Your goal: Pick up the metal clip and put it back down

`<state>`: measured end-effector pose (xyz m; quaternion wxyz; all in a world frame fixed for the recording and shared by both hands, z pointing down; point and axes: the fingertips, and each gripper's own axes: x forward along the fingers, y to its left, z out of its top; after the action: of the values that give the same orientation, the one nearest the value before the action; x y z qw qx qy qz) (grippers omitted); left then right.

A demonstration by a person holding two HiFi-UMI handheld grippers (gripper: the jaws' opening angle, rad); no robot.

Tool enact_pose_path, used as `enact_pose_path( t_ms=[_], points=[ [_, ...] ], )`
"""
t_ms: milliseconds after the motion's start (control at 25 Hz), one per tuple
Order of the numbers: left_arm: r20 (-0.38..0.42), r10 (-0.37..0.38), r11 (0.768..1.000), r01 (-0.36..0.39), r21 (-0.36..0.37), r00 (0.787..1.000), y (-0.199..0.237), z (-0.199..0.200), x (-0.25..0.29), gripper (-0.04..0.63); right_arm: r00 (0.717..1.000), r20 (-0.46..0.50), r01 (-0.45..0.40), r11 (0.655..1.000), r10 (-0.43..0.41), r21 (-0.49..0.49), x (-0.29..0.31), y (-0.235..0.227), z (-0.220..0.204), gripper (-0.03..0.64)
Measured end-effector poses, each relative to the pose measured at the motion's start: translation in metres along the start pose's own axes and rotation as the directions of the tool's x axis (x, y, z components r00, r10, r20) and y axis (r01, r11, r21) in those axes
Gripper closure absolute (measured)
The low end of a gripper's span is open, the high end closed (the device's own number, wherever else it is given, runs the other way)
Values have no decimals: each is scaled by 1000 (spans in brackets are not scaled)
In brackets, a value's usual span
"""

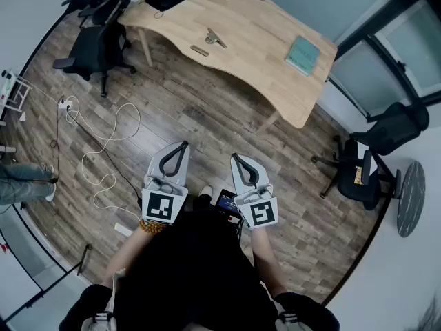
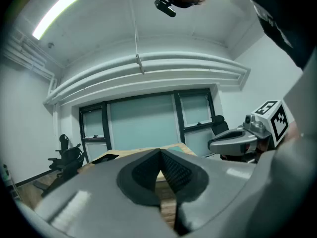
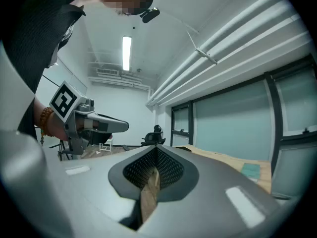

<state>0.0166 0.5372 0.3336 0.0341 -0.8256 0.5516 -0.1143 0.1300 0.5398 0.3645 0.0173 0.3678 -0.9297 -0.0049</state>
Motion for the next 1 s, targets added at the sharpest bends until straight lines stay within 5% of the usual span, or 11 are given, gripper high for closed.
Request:
enact_pose_path(
  t_ms=[400,1000],
  points=[
    [-71,26,997,-31,-67,997,24,-32,37,594,995,-88,-39,999,42,28,35,-38,-28,594],
    [-8,-85,990,84,-116,996,150,-53,191,594,976,-185,102,993,-111,-60,189,-141,-18,594]
  ],
)
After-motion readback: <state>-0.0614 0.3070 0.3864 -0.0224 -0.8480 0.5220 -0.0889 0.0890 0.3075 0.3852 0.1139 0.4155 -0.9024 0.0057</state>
